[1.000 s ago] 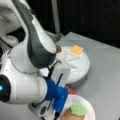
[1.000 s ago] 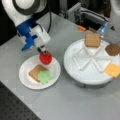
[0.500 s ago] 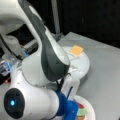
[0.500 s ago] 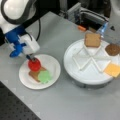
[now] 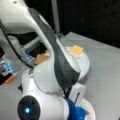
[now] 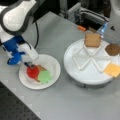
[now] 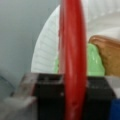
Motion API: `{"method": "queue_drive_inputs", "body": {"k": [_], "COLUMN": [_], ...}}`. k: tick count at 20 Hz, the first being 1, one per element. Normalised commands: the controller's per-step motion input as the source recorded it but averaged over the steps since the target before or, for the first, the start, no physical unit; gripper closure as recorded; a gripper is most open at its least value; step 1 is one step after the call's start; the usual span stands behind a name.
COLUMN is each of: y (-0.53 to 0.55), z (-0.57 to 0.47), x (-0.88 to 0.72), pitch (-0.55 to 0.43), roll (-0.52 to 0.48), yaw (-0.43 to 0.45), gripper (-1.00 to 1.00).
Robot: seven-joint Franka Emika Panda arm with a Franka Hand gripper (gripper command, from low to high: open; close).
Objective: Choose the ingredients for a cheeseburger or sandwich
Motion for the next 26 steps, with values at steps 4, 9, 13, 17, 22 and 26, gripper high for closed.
{"method": "queue_drive_inputs", "body": {"k": [4,9,13,17,22,26], "y": [-0.02,0.00,0.00,0.00,0.01,0.02], "z": [-0.01,0.05,0.04,-0.03,-0.08,-0.07], "x": [0.00,-0.11,-0.19,-0.21,-0.20,-0.18], "pitch": [0.075,0.059,0.015,-0.042,-0.070,-0.084], "roll": [-0.157,-0.103,-0.043,-0.010,-0.002,-0.001], "yaw": [0.284,0.262,0.227,0.176,0.132,0.106], "gripper": [1.00,1.00,1.00,1.00,1.00,1.00]}}
